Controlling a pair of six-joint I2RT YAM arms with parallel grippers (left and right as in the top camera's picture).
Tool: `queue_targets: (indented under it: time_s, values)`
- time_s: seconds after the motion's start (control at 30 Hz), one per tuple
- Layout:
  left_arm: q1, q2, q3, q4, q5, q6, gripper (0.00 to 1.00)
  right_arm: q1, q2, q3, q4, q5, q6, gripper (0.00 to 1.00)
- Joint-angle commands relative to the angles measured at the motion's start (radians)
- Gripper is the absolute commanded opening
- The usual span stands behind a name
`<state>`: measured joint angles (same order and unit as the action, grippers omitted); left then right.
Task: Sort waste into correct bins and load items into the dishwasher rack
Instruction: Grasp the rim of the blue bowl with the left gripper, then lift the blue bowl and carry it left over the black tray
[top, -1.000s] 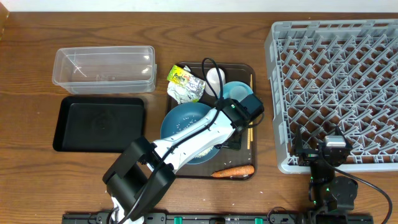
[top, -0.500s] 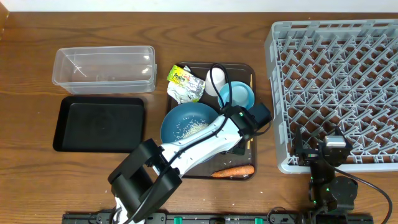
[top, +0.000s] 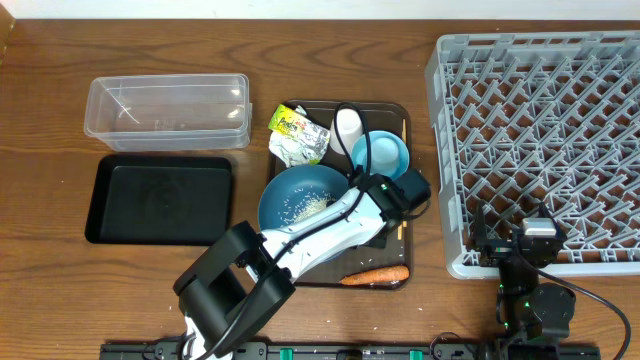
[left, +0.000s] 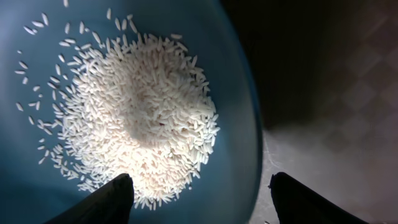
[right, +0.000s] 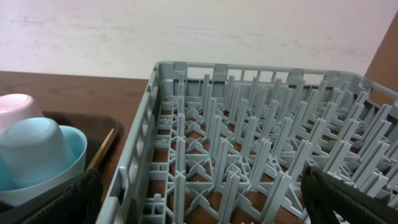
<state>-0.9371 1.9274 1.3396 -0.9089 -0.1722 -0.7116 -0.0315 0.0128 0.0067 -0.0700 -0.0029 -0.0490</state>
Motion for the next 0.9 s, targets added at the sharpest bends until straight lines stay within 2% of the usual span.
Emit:
queue_targets:
  time_s: [0.0, 0.1, 0.47, 0.87]
  values:
    - [0.005, 0.013, -0.019, 0.007, -0.027, -0.019, 0.72, 0.018, -0.006, -0.002, -0.005, 0.01, -0.012, 0.99]
    - [0.004, 0.013, -0.021, 0.018, -0.027, -0.019, 0.66, 0.018, -0.006, -0.002, -0.005, 0.01, -0.012, 0.99]
    - [0.003, 0.013, -0.074, 0.082, -0.024, -0.019, 0.65, 0.018, -0.006, -0.002, -0.005, 0.01, -0.012, 0.99]
    - [0.003, 0.01, -0.073, 0.081, -0.024, -0.019, 0.31, 0.018, -0.006, -0.002, -0.005, 0.01, -0.012, 0.99]
